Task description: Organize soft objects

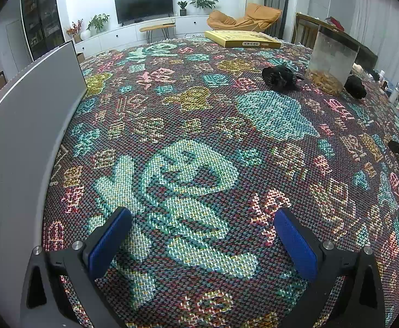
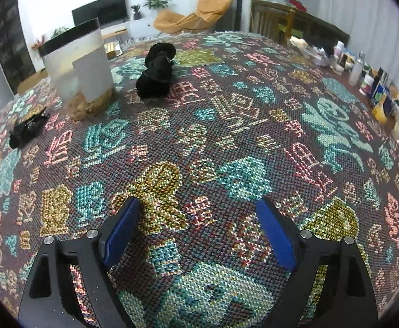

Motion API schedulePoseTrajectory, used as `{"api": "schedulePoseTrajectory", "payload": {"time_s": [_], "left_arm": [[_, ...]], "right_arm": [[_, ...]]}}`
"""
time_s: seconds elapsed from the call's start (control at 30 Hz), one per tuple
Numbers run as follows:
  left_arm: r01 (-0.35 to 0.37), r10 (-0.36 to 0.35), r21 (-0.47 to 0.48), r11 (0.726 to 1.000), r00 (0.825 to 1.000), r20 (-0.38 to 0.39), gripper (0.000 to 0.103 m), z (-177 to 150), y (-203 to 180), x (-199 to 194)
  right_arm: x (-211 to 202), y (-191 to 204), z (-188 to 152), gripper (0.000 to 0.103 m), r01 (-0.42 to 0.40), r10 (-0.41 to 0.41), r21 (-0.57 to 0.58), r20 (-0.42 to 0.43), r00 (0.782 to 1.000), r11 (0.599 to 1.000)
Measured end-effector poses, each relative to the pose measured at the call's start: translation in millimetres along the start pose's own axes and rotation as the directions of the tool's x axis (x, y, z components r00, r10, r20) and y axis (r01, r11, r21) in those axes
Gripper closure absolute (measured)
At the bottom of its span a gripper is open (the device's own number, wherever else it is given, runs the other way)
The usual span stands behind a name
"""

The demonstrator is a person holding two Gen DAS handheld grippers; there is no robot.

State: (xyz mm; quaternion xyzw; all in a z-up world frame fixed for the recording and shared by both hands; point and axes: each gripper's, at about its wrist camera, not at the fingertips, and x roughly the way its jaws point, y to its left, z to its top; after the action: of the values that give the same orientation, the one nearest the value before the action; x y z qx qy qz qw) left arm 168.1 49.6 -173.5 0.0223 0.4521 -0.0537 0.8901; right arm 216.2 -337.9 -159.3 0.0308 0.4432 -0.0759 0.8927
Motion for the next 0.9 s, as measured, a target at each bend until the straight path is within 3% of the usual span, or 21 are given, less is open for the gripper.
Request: {"api": "schedulePoseTrajectory", "payload": {"time_s": [0.9], "left_arm": [[0.000, 0.000, 0.000, 1.000, 1.000, 0.000, 0.000, 0.5, -0.1, 0.1]], "right_arm": [[-2.1, 0.4, -1.4, 0.014, -0.013, 0.013, 0.011, -0.001, 1.000, 1.000]]}}
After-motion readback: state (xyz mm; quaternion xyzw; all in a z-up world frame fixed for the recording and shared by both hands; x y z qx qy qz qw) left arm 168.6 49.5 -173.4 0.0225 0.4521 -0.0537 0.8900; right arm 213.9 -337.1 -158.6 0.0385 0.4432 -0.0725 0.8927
